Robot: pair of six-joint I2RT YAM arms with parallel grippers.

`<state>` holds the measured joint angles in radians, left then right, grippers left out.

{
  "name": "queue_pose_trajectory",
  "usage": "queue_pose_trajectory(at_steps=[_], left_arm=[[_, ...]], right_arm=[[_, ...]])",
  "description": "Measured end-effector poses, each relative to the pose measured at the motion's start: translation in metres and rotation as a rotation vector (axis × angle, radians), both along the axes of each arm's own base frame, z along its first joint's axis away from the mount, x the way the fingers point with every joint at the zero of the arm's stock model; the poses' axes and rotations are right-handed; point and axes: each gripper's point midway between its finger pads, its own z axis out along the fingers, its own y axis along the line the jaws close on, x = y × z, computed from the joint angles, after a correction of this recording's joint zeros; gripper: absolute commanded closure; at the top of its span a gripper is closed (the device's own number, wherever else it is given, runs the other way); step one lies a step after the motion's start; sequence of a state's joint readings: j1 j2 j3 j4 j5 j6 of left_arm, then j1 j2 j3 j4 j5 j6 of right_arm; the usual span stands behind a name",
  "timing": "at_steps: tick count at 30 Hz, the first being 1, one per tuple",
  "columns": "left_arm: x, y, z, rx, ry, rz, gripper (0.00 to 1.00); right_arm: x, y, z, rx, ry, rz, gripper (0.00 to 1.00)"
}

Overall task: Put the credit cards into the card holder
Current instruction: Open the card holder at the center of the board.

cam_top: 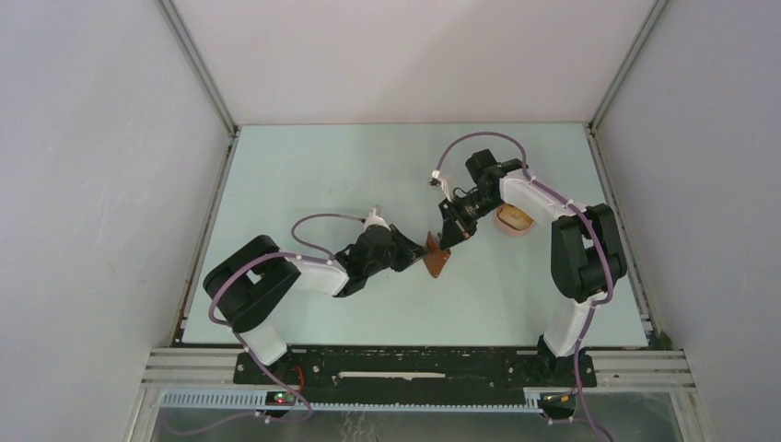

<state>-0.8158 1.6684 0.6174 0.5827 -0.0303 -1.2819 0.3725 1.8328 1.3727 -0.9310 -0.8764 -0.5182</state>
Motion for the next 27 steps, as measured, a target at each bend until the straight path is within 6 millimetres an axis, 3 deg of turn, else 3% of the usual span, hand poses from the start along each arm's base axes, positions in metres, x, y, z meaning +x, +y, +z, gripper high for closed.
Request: queue_pose_trajectory(at_steps=[10,15,19,23,27], left_arm=[[0.003,0.004,-0.006,0.012,-0.025,-0.003,1.0],[0.004,0.032,-0.035,0.137,-0.005,0.045,1.0],[0.003,0.047,-0.048,0.2,-0.004,0.053,1.0],[-0.006,0.056,-0.039,0.218,-0.086,-0.005,1.0],[-0.024,0.062,-0.006,0.192,-0.254,-0.137,1.0]], right_arm=[[0.003,-0.002,-0.001,-0.006,-0.002,-0.012,1.0],[0.002,-0.004,-0.001,-0.004,0.006,-0.022,1.0],[0.003,-0.005,-0.002,-0.003,0.011,-0.029,1.0],[0.003,-0.006,-0.002,0.005,-0.006,-0.013,1.0],[-0.005,-0.01,0.002,0.036,-0.044,0.044,0.97]])
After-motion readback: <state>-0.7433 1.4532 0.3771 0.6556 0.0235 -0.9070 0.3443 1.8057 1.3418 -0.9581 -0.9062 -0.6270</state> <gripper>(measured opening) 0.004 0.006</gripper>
